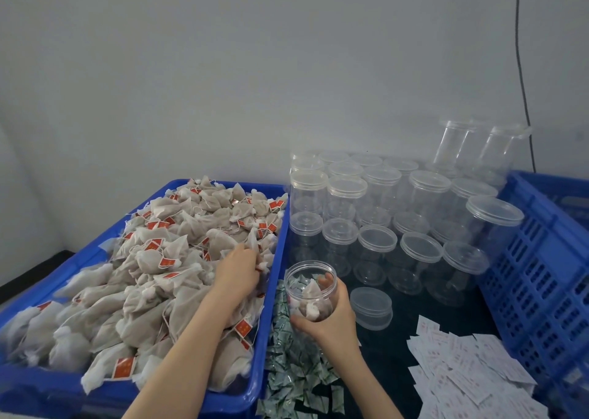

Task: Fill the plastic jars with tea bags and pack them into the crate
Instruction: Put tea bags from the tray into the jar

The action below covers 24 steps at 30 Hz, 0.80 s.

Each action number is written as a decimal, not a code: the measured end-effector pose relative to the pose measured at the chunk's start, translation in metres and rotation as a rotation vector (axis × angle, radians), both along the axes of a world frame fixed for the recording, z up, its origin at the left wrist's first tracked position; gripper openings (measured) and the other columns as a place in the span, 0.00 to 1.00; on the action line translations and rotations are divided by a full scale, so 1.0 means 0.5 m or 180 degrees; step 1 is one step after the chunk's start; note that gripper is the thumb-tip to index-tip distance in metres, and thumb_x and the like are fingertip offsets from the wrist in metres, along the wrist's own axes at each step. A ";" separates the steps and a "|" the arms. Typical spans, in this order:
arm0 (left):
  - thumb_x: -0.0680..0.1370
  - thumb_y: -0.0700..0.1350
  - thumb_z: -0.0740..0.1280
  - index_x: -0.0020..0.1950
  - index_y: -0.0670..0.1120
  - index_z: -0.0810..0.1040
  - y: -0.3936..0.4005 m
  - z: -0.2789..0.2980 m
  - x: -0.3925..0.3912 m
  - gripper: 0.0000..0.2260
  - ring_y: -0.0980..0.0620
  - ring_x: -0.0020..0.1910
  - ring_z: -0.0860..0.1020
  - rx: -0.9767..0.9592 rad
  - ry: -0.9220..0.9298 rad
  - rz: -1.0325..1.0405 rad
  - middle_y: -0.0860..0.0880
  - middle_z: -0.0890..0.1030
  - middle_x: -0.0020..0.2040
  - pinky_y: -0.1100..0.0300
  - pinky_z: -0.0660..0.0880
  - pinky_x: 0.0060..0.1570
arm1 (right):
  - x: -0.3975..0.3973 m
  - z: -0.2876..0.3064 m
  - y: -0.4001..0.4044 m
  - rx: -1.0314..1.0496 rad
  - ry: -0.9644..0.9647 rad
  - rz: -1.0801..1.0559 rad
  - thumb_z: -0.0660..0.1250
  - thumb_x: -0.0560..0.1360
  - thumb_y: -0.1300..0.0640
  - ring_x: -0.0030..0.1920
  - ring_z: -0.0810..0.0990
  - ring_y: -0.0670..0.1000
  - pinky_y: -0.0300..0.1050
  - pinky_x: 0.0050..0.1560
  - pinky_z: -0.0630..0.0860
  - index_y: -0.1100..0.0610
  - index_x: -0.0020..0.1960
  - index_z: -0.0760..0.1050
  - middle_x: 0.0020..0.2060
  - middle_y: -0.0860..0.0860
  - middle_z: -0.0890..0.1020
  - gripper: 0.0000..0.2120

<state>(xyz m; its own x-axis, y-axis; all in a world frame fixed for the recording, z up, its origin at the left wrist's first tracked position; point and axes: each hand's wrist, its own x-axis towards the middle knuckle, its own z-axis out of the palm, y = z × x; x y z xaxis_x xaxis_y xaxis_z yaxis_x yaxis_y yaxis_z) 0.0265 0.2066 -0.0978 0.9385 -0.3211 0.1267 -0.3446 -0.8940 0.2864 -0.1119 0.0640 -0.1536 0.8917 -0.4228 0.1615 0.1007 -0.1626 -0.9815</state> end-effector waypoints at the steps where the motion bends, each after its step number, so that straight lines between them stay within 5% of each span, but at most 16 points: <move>1: 0.76 0.38 0.64 0.50 0.48 0.74 0.001 0.004 0.000 0.06 0.51 0.47 0.78 -0.0125 0.0138 -0.0006 0.49 0.78 0.53 0.58 0.76 0.44 | 0.000 -0.001 0.000 0.0005 -0.0008 0.0002 0.82 0.59 0.65 0.52 0.80 0.38 0.31 0.47 0.77 0.49 0.66 0.68 0.56 0.46 0.80 0.41; 5: 0.75 0.44 0.67 0.42 0.51 0.68 0.015 0.013 0.002 0.08 0.51 0.42 0.76 -0.0148 0.0191 0.0016 0.51 0.78 0.43 0.58 0.72 0.38 | 0.000 -0.005 0.002 -0.0014 -0.0022 -0.0008 0.82 0.59 0.64 0.53 0.80 0.36 0.28 0.46 0.76 0.49 0.66 0.68 0.55 0.45 0.80 0.41; 12: 0.74 0.56 0.70 0.58 0.53 0.74 0.022 0.020 0.006 0.16 0.52 0.47 0.77 0.0318 0.0312 -0.0147 0.51 0.79 0.50 0.57 0.75 0.43 | 0.002 -0.008 0.002 -0.0005 -0.0005 0.0012 0.82 0.59 0.63 0.54 0.80 0.38 0.31 0.49 0.77 0.47 0.68 0.67 0.57 0.45 0.80 0.42; 16: 0.71 0.51 0.73 0.50 0.53 0.74 0.042 0.024 0.012 0.12 0.58 0.41 0.75 0.0075 0.0939 -0.0691 0.54 0.76 0.44 0.66 0.70 0.37 | 0.000 -0.011 0.004 -0.0030 -0.0023 -0.0006 0.81 0.59 0.61 0.53 0.81 0.40 0.33 0.49 0.78 0.45 0.66 0.68 0.56 0.46 0.80 0.40; 20: 0.73 0.43 0.66 0.47 0.49 0.75 0.042 0.033 0.005 0.04 0.60 0.28 0.72 -0.0364 0.1536 -0.0821 0.54 0.76 0.36 0.71 0.67 0.27 | 0.003 -0.013 0.008 -0.0073 -0.0020 -0.0010 0.80 0.58 0.59 0.51 0.82 0.42 0.35 0.46 0.78 0.40 0.60 0.70 0.53 0.47 0.82 0.36; 24: 0.77 0.42 0.61 0.38 0.44 0.73 0.036 0.029 0.006 0.08 0.56 0.26 0.71 -0.0796 0.1135 -0.0464 0.51 0.75 0.31 0.69 0.67 0.26 | 0.006 -0.014 0.010 -0.0033 -0.0012 -0.0019 0.81 0.56 0.56 0.54 0.81 0.42 0.36 0.49 0.78 0.40 0.62 0.68 0.55 0.46 0.81 0.38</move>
